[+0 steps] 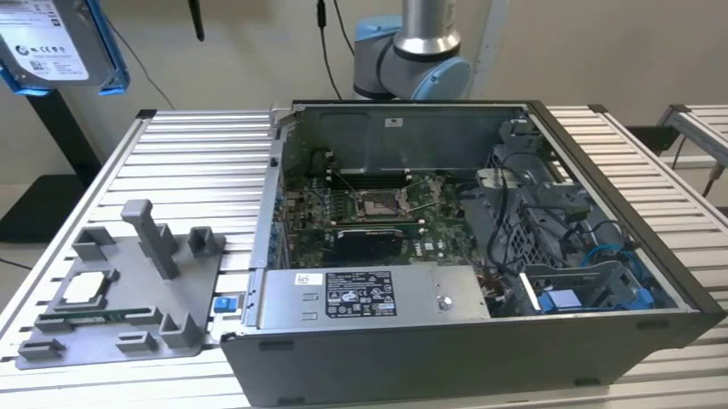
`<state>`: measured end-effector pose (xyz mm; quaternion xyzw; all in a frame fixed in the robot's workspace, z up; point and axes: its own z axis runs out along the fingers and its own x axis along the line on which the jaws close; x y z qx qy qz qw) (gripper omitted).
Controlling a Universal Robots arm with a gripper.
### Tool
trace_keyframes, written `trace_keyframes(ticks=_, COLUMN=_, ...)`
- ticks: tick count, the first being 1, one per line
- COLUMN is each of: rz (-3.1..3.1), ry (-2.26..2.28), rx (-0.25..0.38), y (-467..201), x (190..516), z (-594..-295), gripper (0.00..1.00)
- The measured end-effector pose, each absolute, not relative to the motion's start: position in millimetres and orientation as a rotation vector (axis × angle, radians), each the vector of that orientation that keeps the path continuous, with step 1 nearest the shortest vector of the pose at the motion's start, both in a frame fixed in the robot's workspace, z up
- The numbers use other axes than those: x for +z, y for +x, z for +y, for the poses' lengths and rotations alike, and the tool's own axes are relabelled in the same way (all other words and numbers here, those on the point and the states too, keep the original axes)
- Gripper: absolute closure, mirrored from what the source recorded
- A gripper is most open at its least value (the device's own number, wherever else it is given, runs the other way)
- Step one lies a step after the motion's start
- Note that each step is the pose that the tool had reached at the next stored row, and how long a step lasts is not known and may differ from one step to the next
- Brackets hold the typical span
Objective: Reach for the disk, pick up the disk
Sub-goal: 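Pick up the disk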
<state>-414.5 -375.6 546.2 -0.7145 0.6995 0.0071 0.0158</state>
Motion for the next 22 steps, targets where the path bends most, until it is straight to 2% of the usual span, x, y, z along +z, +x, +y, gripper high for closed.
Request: trace_keyframes(ticks=22, rz=2.175, ry=-2.221, rx=0.024, y=-365.8, x=546.2, z=-375.6, gripper=1.00)
